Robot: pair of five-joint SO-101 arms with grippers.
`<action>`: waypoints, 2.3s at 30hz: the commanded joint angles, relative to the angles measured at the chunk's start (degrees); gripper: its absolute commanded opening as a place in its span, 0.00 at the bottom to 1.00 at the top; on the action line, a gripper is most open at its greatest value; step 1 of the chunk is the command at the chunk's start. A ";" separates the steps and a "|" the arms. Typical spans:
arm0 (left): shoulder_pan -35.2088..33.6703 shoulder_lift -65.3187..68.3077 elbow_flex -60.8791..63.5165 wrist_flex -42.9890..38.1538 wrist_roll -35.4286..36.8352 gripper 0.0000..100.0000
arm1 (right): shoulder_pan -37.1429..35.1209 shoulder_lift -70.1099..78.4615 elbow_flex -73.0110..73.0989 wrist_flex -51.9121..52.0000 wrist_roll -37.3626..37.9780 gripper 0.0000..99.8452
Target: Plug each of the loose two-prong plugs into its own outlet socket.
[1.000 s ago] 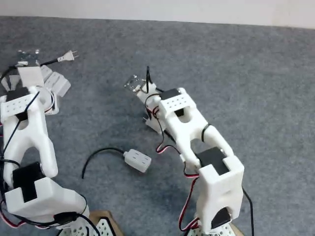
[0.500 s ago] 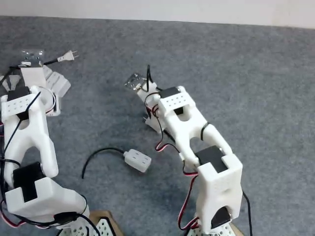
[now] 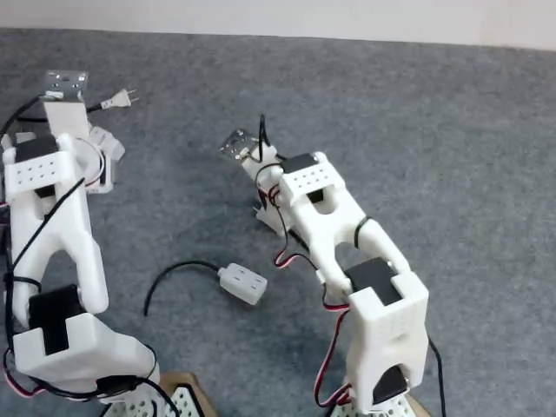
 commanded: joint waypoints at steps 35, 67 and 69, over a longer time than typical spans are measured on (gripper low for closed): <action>-1.01 -0.22 -8.31 8.26 -1.93 0.23 | -0.04 2.59 0.48 4.88 1.85 0.02; 12.00 0.04 -2.77 20.22 -16.35 0.23 | -5.41 -59.56 36.79 -30.55 -2.37 0.01; 11.82 0.04 -3.30 15.65 -11.96 0.23 | -4.97 -61.93 41.27 -37.58 -4.40 0.01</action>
